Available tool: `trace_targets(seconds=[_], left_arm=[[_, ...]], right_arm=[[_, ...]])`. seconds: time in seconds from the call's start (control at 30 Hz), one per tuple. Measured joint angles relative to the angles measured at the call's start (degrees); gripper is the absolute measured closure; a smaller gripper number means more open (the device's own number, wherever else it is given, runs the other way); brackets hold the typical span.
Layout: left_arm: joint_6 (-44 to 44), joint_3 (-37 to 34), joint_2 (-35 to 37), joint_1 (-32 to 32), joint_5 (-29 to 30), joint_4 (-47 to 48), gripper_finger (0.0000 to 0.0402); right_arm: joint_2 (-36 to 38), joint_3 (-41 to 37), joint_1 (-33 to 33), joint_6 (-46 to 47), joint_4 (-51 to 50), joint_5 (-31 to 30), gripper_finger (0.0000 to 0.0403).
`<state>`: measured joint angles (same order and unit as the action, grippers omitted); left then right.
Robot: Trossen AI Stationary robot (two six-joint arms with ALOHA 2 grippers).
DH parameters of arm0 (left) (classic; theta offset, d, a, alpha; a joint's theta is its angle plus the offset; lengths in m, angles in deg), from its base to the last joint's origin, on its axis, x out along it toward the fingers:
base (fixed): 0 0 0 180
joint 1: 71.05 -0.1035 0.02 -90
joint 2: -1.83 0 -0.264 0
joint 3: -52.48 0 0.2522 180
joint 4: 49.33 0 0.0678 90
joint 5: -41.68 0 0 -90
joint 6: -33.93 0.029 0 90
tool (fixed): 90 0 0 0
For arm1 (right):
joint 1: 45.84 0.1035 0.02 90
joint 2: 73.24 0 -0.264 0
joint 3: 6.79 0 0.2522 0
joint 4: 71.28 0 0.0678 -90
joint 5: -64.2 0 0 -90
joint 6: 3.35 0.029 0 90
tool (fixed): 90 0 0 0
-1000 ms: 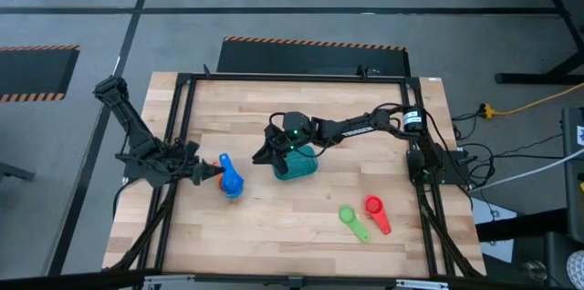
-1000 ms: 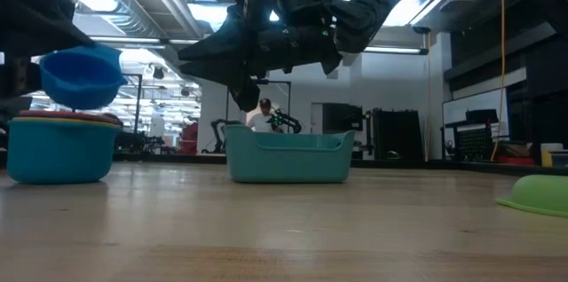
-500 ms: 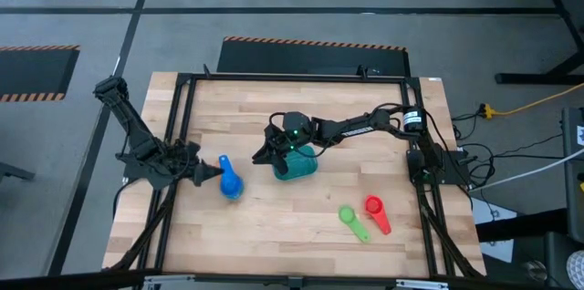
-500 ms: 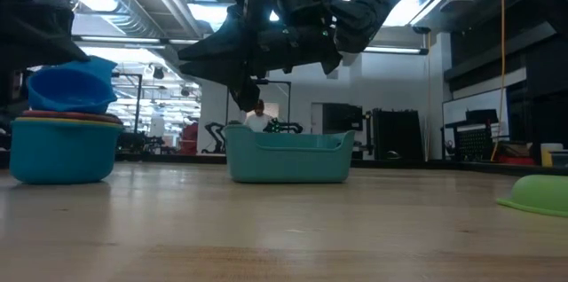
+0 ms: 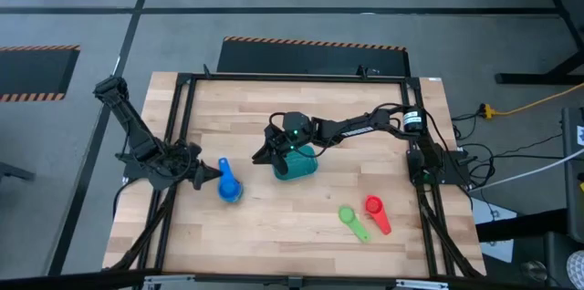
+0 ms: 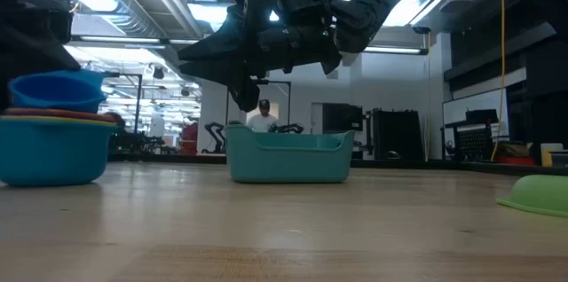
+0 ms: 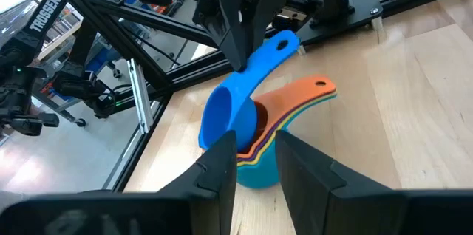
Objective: Nest measuring cups in basket
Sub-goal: Stack the blue measuring cup on top of the orange measuring cup
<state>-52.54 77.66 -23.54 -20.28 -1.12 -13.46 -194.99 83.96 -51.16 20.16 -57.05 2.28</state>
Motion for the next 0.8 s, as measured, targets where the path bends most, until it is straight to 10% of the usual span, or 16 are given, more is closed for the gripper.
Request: trace_targets(seconds=[0.37,0.8], left_arm=[[-2.4,0.0,0.0,0.0,-1.4,5.0,0.0287],[-3.0,0.0,0.0,0.0,-11.2,8.6,0.0284]], right_arm=[[0.0,0.0,0.0,0.0,0.0,0.0,0.0303],[0.0,0.0,0.0,0.0,0.0,0.0,0.0303]])
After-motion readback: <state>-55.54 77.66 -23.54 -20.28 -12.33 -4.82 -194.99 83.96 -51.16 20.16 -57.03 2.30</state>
